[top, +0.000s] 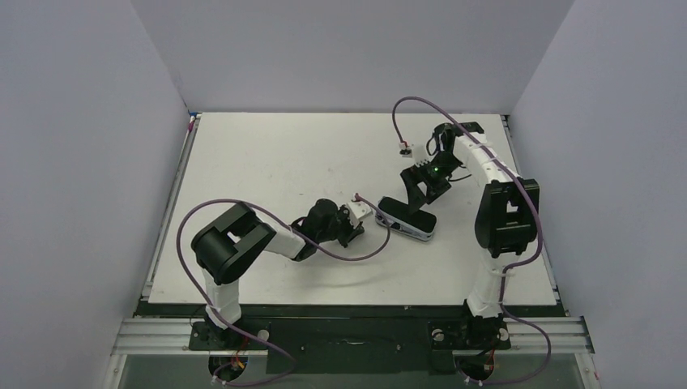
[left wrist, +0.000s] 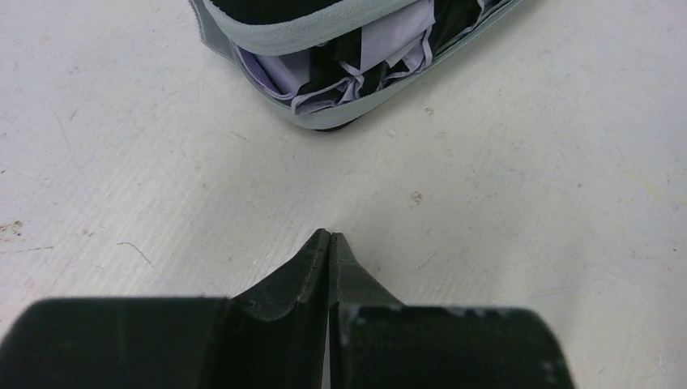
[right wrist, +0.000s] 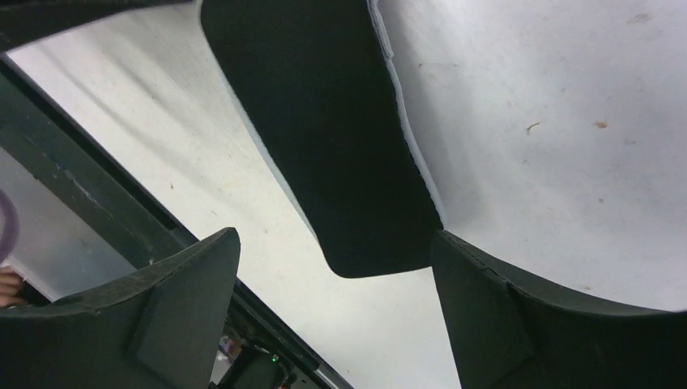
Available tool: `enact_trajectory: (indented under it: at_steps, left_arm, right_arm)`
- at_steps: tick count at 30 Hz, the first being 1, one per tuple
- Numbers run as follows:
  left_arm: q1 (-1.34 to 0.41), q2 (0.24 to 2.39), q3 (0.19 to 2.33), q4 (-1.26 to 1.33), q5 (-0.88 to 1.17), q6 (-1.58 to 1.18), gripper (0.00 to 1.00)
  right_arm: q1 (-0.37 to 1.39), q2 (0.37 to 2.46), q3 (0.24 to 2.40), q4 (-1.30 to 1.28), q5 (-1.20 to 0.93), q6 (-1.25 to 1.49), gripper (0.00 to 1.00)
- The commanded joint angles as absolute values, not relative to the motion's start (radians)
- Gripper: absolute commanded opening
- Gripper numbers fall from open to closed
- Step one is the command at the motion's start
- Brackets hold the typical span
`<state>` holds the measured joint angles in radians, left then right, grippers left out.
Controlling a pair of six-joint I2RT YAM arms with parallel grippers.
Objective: Open the umbrella
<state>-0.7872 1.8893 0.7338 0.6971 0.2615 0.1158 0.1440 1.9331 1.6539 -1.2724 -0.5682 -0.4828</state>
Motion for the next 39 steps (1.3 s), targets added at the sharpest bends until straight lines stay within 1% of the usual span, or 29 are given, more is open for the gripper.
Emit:
enact_trajectory:
  at_steps: [1,2,3,4,5,6,7,8,9,10,13,15,18,22,23,24,26,28,30,33,36,39]
  left_arm:
    - [-0.761,1.848,0.720,0.604,0.278,0.155,0.02]
    - [-0.761,1.831,0.718,0.602,0.289,0.154,0.07]
    - [-0.760,1.821,0.712,0.599,0.293,0.145,0.18]
    - [-0.760,1.803,0.711,0.589,0.299,0.137,0.23]
    - [-0.759,1.793,0.707,0.584,0.300,0.113,0.32]
    - [-0.759,1.772,0.706,0.575,0.303,0.099,0.36]
    - [-0.758,1.760,0.702,0.570,0.305,0.068,0.44]
    - [-0.758,1.737,0.699,0.555,0.305,0.051,0.46]
    - [-0.757,1.726,0.697,0.544,0.304,0.020,0.50]
    - [-0.756,1.703,0.697,0.518,0.303,-0.003,0.51]
    - [-0.742,1.667,0.696,0.470,0.306,-0.112,0.58]
    - [-0.720,1.648,0.692,0.440,0.318,-0.183,0.62]
    - [-0.668,1.630,0.679,0.421,0.349,-0.259,0.66]
    - [-0.641,1.601,0.657,0.436,0.376,-0.234,0.70]
    - [-0.640,1.593,0.654,0.440,0.380,-0.223,0.70]
    - [-0.641,1.590,0.647,0.453,0.382,-0.198,0.70]
    - [-0.640,1.583,0.634,0.476,0.387,-0.158,0.70]
    - [-0.638,1.576,0.623,0.495,0.397,-0.126,0.70]
    - [-0.640,1.569,0.608,0.513,0.425,-0.088,0.70]
    - [-0.658,1.563,0.580,0.558,0.444,-0.026,0.71]
    - [-0.682,1.568,0.572,0.573,0.438,0.065,0.71]
    - [-0.712,1.569,0.565,0.594,0.436,0.123,0.72]
  right_arm:
    - [0.110,1.994,1.658,-1.385,-0.624,-0.547,0.83]
    - [0.106,1.979,1.622,-1.366,-0.618,-0.523,0.83]
    - [0.103,1.969,1.603,-1.332,-0.617,-0.500,0.83]
    - [0.103,1.952,1.563,-1.315,-0.621,-0.491,0.82]
    - [0.104,1.944,1.544,-1.284,-0.625,-0.467,0.82]
    - [0.108,1.933,1.509,-1.270,-0.641,-0.452,0.80]
    - [0.109,1.928,1.492,-1.244,-0.651,-0.417,0.78]
    - [0.114,1.919,1.463,-1.230,-0.674,-0.395,0.75]
    - [0.117,1.914,1.447,-1.201,-0.688,-0.350,0.74]
    - [0.122,1.900,1.414,-1.186,-0.712,-0.324,0.73]
    - [0.142,1.858,1.337,-1.096,-0.776,-0.199,0.74]
    - [0.174,1.818,1.289,-1.071,-0.819,-0.173,0.75]
    - [0.243,1.749,1.252,-1.059,-0.830,-0.184,0.78]
    - [0.261,1.710,1.263,-1.088,-0.776,-0.228,0.80]
    - [0.256,1.713,1.290,-1.117,-0.744,-0.298,0.80]
    - [0.239,1.722,1.306,-1.198,-0.731,-0.344,0.80]
    - [0.209,1.740,1.363,-1.330,-0.702,-0.550,0.80]
    - [0.182,1.753,1.436,-1.427,-0.683,-0.668,0.80]
    - [0.168,1.757,1.520,-1.476,-0.667,-0.775,0.81]
    - [0.178,1.770,1.648,-1.457,-0.640,-0.888,0.86]
    - [0.201,1.819,1.737,-1.435,-0.622,-1.024,0.89]
    - [0.245,1.903,1.827,-1.503,-0.606,-1.185,0.90]
